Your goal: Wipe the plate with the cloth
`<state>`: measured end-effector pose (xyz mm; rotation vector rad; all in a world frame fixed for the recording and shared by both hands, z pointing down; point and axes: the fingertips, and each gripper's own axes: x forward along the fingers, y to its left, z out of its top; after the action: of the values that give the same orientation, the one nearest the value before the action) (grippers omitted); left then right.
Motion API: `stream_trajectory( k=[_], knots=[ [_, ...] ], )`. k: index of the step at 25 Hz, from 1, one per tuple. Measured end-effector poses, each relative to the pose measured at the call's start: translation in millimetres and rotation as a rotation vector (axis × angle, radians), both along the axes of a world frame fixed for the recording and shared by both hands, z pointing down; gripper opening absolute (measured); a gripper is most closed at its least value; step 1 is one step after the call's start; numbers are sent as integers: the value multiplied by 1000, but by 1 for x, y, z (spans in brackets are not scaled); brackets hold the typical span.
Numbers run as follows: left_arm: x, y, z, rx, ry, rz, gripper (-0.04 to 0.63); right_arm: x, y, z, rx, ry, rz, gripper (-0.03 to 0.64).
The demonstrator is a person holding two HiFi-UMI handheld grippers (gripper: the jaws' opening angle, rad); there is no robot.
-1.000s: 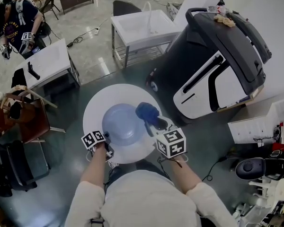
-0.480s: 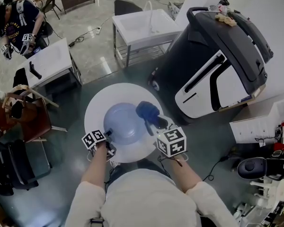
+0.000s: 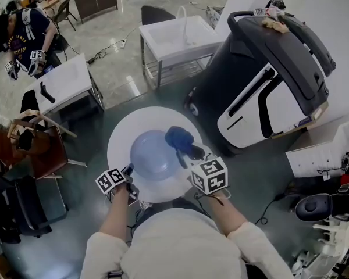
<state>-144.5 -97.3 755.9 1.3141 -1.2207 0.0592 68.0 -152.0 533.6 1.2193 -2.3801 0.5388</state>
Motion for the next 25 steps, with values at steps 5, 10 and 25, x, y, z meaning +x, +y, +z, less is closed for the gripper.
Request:
stream_trajectory(
  k=[5, 10, 25],
  knots=[
    [4, -25, -102, 337, -141, 110, 99, -5, 1, -21, 42, -47, -14, 92],
    [21, -40, -186, 590, -195, 184, 54, -13, 2, -40, 82, -86, -28, 92],
    [67, -12, -296, 900, -332, 373, 32, -15, 17, -68, 136, -162, -30, 92]
  ],
)
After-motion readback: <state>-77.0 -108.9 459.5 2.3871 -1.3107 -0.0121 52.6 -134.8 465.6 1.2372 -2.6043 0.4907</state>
